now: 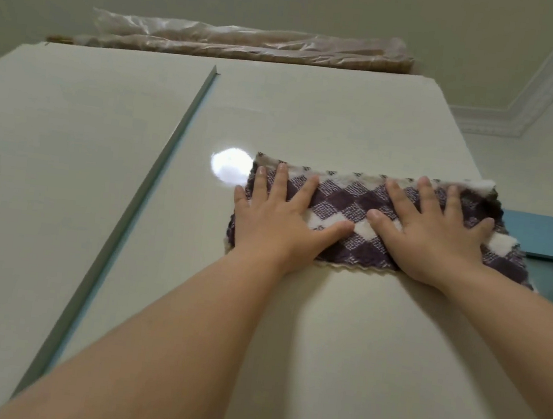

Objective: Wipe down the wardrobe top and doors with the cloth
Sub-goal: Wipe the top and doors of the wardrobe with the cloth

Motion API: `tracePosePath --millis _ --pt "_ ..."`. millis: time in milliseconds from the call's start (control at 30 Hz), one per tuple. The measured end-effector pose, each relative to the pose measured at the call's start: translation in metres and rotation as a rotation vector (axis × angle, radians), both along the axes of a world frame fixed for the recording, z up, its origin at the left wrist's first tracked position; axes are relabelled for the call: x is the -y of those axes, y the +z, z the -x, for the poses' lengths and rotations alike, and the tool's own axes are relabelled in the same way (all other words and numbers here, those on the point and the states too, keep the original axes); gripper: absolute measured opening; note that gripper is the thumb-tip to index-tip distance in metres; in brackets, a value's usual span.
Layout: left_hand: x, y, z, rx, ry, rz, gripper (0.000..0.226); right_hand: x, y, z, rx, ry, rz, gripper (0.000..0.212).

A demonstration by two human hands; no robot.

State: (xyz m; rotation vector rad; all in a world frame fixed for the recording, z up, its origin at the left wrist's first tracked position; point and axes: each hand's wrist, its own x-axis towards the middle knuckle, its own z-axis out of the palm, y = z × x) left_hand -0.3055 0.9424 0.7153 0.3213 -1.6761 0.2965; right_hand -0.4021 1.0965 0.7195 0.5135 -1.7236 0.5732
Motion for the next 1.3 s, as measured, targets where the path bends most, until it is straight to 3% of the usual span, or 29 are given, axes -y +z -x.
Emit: tracePosePath --millis 300,533,867,967,1133,1300 --pt "0.087 -0.01 -0.06 -0.062 0.032 -0.092 0.089 0.09 0.011 -0.056 -0.103 0.024 -0.093 0.065" --pt "0.111 -0.025 -0.075 -0.044 0.017 -0.099 0.09 0.112 -0.007 -0.071 -0.096 0.02 -0.101 0.064" --pt "0.11 -0.092 -0.079 -0.006 0.04 -0.076 0.097 0.11 -0.077 -0.076 -0.04 0.025 -0.14 0.063" --pt "0.1 -0.092 -0.082 0.015 0.054 -0.077 0.098 0.104 -0.078 -0.077 -0.028 0.02 -0.174 0.064" --pt "0.072 -0.075 -0.077 -0.056 -0.167 -0.272 0.078 0.099 -0.077 -0.073 -0.051 0.035 -0.203 0.065" --pt "0.051 -0.072 -0.047 -0.078 -0.045 -0.274 0.078 0.078 -0.071 -0.055 -0.064 0.067 -0.176 0.066"
